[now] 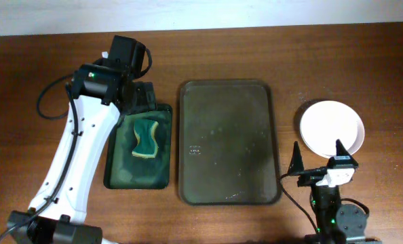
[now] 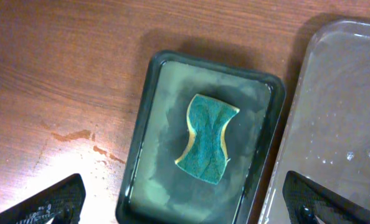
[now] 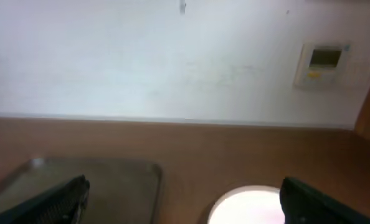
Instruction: Clean dirty plates on tray and stack at the side
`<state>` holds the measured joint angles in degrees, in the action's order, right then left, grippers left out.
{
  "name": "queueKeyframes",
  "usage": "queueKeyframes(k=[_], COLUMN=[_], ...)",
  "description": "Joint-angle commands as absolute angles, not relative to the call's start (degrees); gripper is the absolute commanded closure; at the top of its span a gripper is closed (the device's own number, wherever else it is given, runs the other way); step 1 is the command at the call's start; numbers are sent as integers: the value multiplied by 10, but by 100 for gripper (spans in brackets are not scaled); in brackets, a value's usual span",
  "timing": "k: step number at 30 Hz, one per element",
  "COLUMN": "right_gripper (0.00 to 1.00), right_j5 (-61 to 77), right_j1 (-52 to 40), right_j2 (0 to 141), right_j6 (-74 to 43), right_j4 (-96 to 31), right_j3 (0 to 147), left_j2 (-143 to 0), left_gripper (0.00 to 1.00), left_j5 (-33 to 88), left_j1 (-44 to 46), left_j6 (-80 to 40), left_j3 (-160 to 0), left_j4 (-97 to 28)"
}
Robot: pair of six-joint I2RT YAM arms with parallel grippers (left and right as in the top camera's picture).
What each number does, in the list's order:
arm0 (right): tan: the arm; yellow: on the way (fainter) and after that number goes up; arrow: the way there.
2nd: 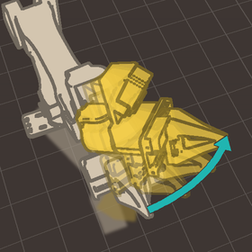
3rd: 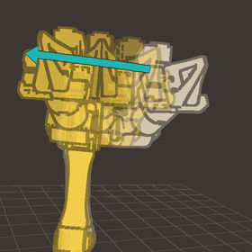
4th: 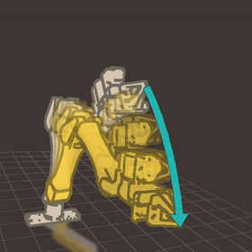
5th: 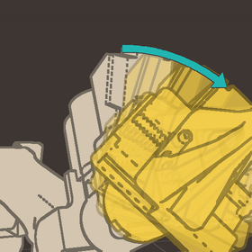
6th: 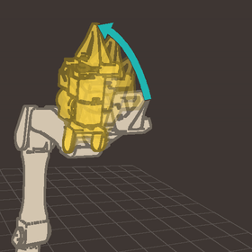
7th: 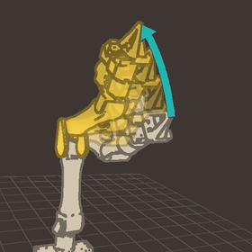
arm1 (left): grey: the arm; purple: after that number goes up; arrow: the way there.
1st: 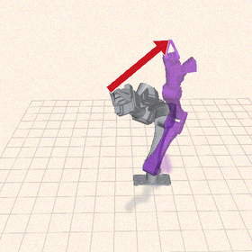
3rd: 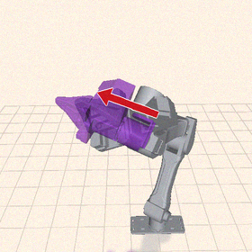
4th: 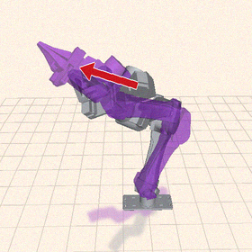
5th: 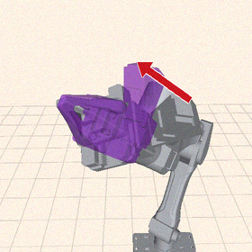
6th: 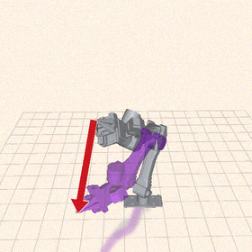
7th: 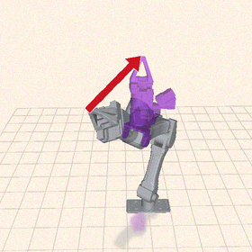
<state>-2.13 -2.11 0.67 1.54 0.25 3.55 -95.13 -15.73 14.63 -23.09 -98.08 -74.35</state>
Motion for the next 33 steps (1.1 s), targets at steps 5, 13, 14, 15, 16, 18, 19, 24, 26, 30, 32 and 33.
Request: queueKeyframes(k=[5,13,14,15,16,18,19,24,26,30,32,33], right_gripper=[2,2,2,2,2,2,2,2,2,2,2,2], right_j5=[-20,-20,-20,-20,-20,-20,-20,-20,-20,-20,-20,-20], right_j1=[-18,-18,-18,-18,-18,-18,-18,-18,-18,-18,-18,-18], right_j2=[5,5,5,5,5,5,5,5,5,5,5,5], right_j6=[15,15,15,15,15,15,15,15,15,15,15,15], right_j4=[-45,-45,-45,-45,-45,-45,-45,-45,-45,-45,-45,-45], right_j3=[3,3,3,3,3,3,3,3,3,3,3,3], left_j2=[-949,-949,-945,-924,-899,-823,-773,-430,-299,-110,-17,-2], left_gripper=[1,0,0,0,0,0,0,0,0,0,0,1], left_j5=[-165,-163,-163,-164,-192,-213,-215,-213,-207,-203,-188,-182], left_j1=[145,142,143,153,160,160,157,151,130,95,75,70], left_j6=[-222,-222,-222,-222,-222,-222,-221,-129,-129,-130,-130,-130], left_j3=[-982,-982,-982,-971,-956,-884,-828,-423,-309,-177,-108,-91], left_j4=[-744,-747,-757,-759,-752,-647,-586,-235,-167,-105,-79,-72])
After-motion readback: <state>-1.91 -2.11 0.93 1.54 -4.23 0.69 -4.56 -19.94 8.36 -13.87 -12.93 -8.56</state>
